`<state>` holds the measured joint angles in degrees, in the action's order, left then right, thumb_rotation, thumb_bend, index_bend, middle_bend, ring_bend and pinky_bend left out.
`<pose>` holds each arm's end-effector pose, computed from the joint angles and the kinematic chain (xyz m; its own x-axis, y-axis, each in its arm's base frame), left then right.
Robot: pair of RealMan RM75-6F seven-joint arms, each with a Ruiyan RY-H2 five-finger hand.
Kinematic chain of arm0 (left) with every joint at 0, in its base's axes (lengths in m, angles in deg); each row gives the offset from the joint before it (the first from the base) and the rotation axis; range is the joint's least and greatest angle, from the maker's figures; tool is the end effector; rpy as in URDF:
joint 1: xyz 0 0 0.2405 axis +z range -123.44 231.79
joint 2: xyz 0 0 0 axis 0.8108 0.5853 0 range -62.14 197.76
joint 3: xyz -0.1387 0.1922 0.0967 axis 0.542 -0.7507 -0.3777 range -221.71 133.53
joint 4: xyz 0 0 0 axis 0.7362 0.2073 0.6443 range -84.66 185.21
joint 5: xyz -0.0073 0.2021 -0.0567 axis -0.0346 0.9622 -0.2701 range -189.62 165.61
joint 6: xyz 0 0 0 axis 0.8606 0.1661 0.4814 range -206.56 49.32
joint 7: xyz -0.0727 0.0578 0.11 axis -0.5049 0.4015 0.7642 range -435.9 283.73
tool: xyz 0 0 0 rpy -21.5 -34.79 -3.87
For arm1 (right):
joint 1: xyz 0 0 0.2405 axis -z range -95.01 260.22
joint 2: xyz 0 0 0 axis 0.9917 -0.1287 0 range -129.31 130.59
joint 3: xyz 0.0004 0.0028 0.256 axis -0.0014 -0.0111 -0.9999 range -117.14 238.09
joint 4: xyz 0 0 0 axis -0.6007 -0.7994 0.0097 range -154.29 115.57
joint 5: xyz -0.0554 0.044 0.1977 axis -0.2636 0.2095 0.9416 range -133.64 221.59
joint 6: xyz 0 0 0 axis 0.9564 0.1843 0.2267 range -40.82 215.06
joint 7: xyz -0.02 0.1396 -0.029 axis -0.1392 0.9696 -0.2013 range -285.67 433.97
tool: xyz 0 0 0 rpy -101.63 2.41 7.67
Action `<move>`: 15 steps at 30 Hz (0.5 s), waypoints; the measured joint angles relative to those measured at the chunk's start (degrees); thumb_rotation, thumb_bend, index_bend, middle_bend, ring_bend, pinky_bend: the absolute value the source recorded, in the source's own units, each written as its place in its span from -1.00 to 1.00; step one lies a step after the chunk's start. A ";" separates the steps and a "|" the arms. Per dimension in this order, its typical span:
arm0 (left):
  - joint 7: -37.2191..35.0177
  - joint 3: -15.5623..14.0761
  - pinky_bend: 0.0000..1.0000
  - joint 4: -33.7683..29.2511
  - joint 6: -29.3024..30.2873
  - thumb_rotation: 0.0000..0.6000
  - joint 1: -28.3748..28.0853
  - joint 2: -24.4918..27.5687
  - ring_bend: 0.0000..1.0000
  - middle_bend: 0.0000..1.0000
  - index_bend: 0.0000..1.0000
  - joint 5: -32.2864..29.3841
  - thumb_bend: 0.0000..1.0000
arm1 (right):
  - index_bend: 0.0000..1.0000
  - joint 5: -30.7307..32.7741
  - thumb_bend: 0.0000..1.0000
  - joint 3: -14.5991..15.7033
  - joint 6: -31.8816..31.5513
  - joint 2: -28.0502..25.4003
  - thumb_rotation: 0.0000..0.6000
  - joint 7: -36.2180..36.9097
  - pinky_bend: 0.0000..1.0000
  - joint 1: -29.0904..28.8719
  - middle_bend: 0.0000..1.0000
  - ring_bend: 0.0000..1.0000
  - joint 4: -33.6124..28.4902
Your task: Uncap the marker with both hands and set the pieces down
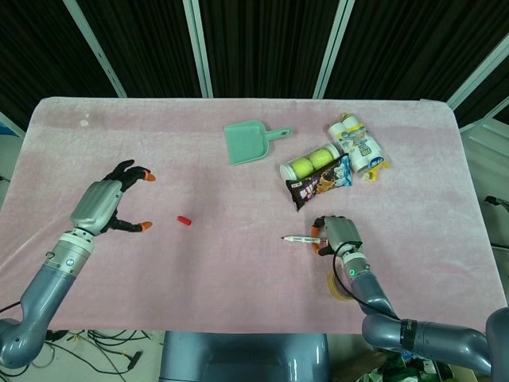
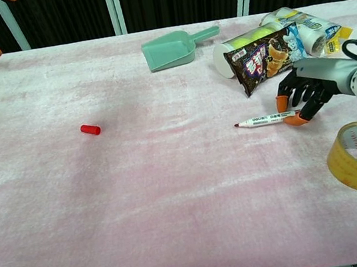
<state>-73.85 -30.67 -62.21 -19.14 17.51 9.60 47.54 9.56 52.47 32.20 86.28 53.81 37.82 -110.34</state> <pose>-0.1456 0.3207 0.1338 0.1384 0.2461 0.9593 0.9723 -0.2178 -0.0844 -0.1863 -0.3356 -0.0144 0.1981 -0.4789 0.8553 -0.9730 0.0095 0.2306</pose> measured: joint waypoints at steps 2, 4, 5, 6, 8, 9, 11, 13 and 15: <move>0.16 0.03 -0.67 -0.13 0.13 1.00 0.06 0.09 -0.96 -0.63 -0.52 -0.05 -0.82 | -0.23 0.37 -0.32 0.06 -0.20 -0.70 1.00 -0.82 -0.56 -0.11 -0.47 -0.48 -1.02; 0.48 -0.03 -0.67 -0.18 0.14 1.00 0.07 0.16 -0.96 -0.63 -0.52 -0.16 -0.82 | -0.38 0.79 -0.40 0.15 -0.42 -1.53 1.00 -1.76 -0.56 -0.23 -0.52 -0.51 -2.24; 0.76 -0.08 -0.68 -0.22 0.12 1.00 0.06 0.20 -0.96 -0.63 -0.52 -0.26 -0.82 | -0.46 1.05 -0.46 0.26 -0.49 -1.87 1.00 -2.32 -0.56 -0.31 -0.56 -0.54 -2.70; 0.95 -0.13 -0.68 -0.28 0.10 1.00 0.04 0.21 -0.96 -0.63 -0.52 -0.33 -0.82 | -0.52 1.40 -0.51 0.39 -0.54 -2.21 1.00 -2.96 -0.57 -0.41 -0.60 -0.57 -3.20; 1.41 -0.26 -0.69 -0.47 0.02 1.00 -0.03 0.20 -0.96 -0.63 -0.52 -0.36 -0.82 | -0.59 2.62 -0.55 0.76 -0.58 -2.94 1.00 -4.59 -0.58 -0.76 -0.66 -0.60 -4.27; 1.63 -0.31 -0.69 -0.54 0.01 1.00 -0.06 0.17 -0.96 -0.63 -0.52 -0.37 -0.82 | -0.61 3.33 -0.56 0.91 -0.54 -3.26 1.00 -5.27 -0.58 -0.96 -0.68 -0.61 -4.73; 2.19 -0.35 -0.71 -0.72 0.17 1.00 -0.11 0.12 -0.96 -0.63 -0.53 -0.38 -0.82 | -0.61 5.15 -0.56 1.09 -0.31 -4.05 1.00 -6.50 -0.58 -1.48 -0.70 -0.63 -5.90; 2.56 -0.38 -0.74 -0.87 0.62 1.00 -0.06 0.10 -0.96 -0.63 -0.54 -0.18 -0.82 | -0.61 6.37 -0.56 0.65 -0.18 -4.93 1.00 -6.67 -0.60 -1.83 -0.72 -0.67 -7.16; 3.24 -0.50 -0.79 -0.98 1.53 1.00 0.17 0.12 -0.96 -0.64 -0.54 0.59 -0.82 | -0.61 6.08 -0.59 -0.29 -0.72 -5.49 1.00 -6.00 -0.61 -1.78 -0.72 -0.70 -7.79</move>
<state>-70.62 -31.17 -63.19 -17.61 17.68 9.72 48.12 15.64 52.19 31.48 80.79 47.81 36.04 -118.13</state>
